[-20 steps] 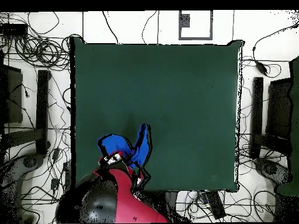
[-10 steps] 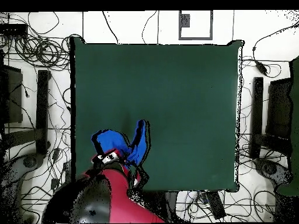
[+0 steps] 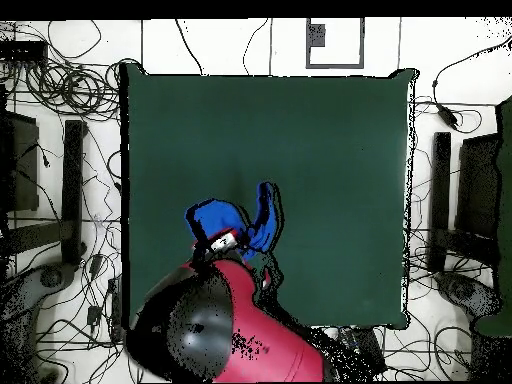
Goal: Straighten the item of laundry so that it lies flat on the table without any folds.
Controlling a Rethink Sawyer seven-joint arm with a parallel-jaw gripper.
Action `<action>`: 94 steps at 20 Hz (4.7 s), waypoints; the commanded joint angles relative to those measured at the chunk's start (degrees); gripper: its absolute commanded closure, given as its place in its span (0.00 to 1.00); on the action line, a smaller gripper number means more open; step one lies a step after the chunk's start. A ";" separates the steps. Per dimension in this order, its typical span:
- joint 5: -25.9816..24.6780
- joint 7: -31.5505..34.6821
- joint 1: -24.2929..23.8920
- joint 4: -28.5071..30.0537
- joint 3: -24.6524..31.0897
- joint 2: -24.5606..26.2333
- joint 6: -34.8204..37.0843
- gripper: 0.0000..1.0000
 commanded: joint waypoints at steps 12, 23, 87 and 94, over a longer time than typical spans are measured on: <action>-3.15 5.82 -5.75 4.02 13.63 4.04 -6.80 1.00; -4.29 3.24 -9.19 3.87 17.51 3.57 -6.25 0.00; -18.17 3.90 -21.69 -17.88 29.45 10.91 0.67 1.00; -18.69 3.15 -22.59 -17.21 30.77 12.99 -4.43 1.00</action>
